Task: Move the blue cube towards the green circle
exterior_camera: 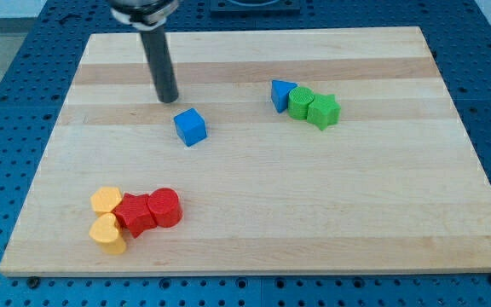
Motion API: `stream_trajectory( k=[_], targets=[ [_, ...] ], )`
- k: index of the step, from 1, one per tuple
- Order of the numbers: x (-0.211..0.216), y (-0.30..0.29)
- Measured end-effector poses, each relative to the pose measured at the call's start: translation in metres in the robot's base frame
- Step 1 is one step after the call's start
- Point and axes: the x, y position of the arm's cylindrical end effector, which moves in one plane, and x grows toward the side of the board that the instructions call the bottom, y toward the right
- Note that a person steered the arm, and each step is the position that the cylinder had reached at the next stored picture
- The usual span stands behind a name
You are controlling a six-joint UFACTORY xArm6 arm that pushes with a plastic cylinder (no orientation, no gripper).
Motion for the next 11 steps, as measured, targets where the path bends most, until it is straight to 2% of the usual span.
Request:
stream_trajectory(
  k=[1,2,5,6,7,8,9,10,11],
  targets=[
    [0.055,-0.015],
    [0.068,-0.015],
    [0.074,0.110],
    [0.076,0.134],
    [0.088,0.133],
    [0.115,0.091],
    [0.107,0.053],
    [0.079,0.030],
    [0.060,0.042]
  ],
)
